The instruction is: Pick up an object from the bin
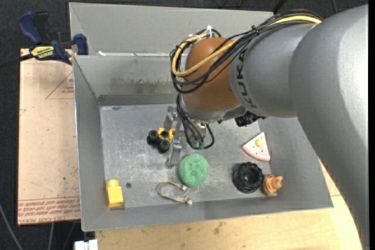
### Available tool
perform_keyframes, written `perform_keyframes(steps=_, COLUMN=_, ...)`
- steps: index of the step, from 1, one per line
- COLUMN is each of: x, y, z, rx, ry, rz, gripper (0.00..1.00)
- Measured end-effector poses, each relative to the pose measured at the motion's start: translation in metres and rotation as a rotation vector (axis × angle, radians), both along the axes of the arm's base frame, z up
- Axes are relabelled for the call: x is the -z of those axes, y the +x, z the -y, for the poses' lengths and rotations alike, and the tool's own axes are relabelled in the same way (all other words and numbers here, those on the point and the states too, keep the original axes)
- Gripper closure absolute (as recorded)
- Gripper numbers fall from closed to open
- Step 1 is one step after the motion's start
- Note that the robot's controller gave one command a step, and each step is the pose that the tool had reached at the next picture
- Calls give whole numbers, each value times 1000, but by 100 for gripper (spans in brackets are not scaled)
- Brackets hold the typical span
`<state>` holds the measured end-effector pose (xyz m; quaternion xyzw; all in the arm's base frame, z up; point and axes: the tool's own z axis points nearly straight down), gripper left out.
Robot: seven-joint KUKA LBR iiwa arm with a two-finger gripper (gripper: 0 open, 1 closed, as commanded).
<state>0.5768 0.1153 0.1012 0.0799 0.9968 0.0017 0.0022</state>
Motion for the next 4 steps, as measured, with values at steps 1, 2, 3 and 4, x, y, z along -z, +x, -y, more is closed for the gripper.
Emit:
perform_keyframes(steps=1, x=3, y=25, z=-21, rx=60, ry=0, rz=-1, gripper=100)
perform_keyframes(steps=2, x=3, y=25, z=-21, rx=61, ry=0, rz=-1, gripper=100)
perform_keyframes(steps=3, x=-41, y=32, z=-27, rx=69, ry=-3, rz=-10, gripper=100)
perform_keyframes(steps=4, x=-41, y=35, z=-14, rx=44, ry=2, rz=14, gripper=100)
